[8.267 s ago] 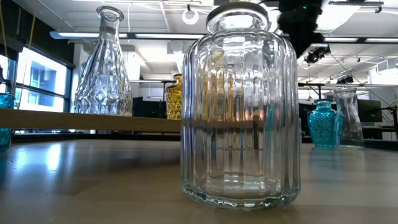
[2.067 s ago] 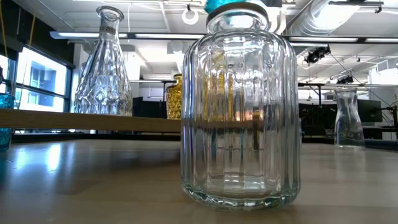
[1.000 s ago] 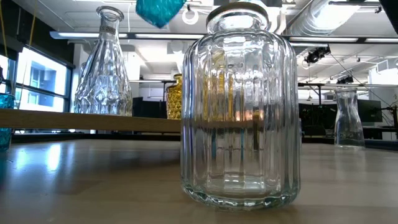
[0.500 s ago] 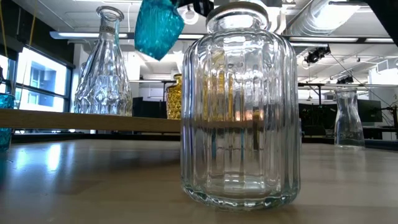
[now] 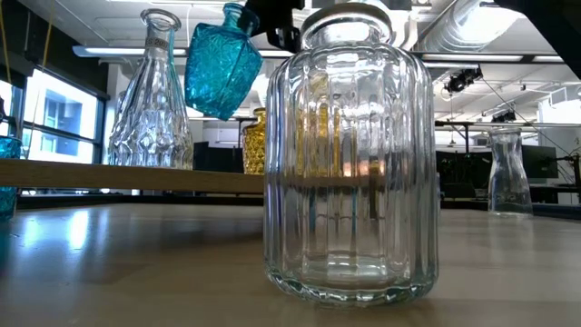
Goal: Sort vases onto shelf
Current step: Put the blue vase on the shelf
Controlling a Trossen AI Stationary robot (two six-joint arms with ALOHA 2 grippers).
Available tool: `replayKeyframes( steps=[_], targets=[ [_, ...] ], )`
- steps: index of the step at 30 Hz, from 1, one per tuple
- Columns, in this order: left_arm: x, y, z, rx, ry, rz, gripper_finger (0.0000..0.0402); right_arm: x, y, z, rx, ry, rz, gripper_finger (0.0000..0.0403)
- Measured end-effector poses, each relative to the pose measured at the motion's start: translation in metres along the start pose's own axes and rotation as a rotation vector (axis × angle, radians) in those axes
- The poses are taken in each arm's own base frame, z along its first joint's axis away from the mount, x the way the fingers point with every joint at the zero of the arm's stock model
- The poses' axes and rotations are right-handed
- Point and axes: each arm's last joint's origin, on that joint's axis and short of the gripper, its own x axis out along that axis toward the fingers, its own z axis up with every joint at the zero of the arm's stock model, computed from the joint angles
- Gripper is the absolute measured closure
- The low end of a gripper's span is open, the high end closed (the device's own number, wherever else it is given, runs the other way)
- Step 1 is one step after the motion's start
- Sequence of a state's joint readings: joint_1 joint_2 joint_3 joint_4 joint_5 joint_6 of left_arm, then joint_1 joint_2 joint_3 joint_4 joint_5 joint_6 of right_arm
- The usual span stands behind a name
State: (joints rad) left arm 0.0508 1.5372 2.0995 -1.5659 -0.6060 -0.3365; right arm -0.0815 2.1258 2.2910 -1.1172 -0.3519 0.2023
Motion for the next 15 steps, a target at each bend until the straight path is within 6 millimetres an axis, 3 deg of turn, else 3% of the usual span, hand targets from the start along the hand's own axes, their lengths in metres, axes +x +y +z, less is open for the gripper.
replayKeyframes(
  steps=[15],
  targets=[
    [0.0,0.0,0.0,-0.027,0.001,-0.001,0.0261,0.011,-0.012,-0.002,0.07,0.061,0.05,0.0398]
  ],
)
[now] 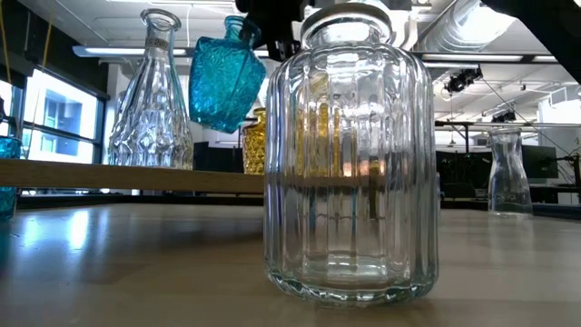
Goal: Sort vases onto shelf
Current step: Put the blue vase on the shelf
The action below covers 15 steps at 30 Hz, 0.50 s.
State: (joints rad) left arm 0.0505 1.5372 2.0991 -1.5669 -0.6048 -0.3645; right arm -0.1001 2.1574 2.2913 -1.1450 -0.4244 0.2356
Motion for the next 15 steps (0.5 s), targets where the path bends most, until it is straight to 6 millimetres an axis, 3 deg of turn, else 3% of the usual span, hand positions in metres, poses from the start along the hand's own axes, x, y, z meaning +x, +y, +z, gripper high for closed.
replayKeyframes(
  steps=[15],
  targets=[
    [0.0,0.0,0.0,0.004,0.001,0.003,0.0261,0.015,-0.023,0.003,0.066,0.042,0.015,0.0398]
  ],
)
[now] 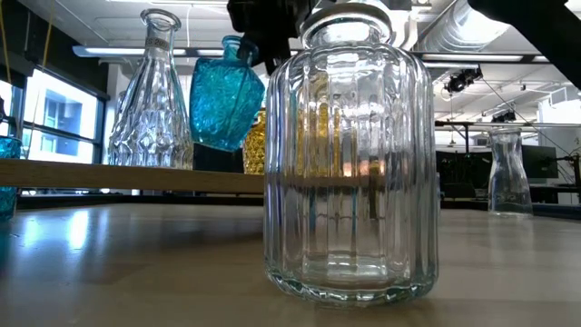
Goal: Sort vases onto shelf
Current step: Put the blue vase on the shelf
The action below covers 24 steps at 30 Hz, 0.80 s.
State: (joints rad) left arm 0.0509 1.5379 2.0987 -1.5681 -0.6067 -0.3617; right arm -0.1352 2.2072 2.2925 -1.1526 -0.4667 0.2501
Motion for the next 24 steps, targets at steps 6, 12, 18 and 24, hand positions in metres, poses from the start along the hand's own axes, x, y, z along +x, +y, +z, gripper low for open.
replayKeyframes(
  steps=[6,12,18,24],
  targets=[
    [0.0,0.0,0.0,0.006,-0.001,0.003,0.0261,0.009,-0.004,0.002,0.012,0.003,0.013,0.0398],
    [0.0,0.0,0.0,0.01,-0.001,0.008,0.0261,0.014,-0.006,0.003,0.02,0.003,0.012,0.0398],
    [0.0,0.0,0.0,0.015,-0.003,0.007,0.0261,0.014,-0.006,0.003,0.024,0.006,0.011,0.0398],
    [0.0,0.0,0.0,0.015,-0.003,0.007,0.0261,0.014,-0.006,0.003,0.025,0.007,0.011,0.0398]
  ],
)
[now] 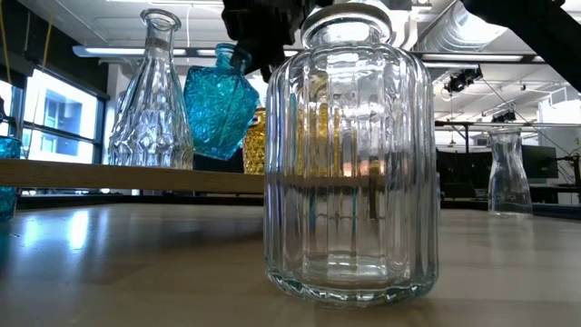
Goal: Sort vases onto shelf
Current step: Put the blue vase on the shelf
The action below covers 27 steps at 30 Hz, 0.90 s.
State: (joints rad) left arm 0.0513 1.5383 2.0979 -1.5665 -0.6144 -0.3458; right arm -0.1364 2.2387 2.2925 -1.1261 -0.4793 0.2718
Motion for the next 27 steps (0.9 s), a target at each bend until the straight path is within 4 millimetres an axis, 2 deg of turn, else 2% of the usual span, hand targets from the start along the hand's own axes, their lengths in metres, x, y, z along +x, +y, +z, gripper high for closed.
replayKeyframes(
  steps=[6,15,27],
  targets=[
    [0.0,0.0,0.0,-0.001,-0.001,0.0,0.0261,0.0,-0.001,0.0,0.011,0.0,-0.01,0.0398],
    [0.0,-0.001,0.0,-0.009,-0.001,-0.002,0.0261,0.001,-0.001,0.002,0.12,-0.038,-0.049,0.0398],
    [0.0,-0.001,0.0,0.001,0.001,-0.008,0.0261,0.008,0.011,0.0,0.231,-0.058,-0.069,0.0398]
  ],
)
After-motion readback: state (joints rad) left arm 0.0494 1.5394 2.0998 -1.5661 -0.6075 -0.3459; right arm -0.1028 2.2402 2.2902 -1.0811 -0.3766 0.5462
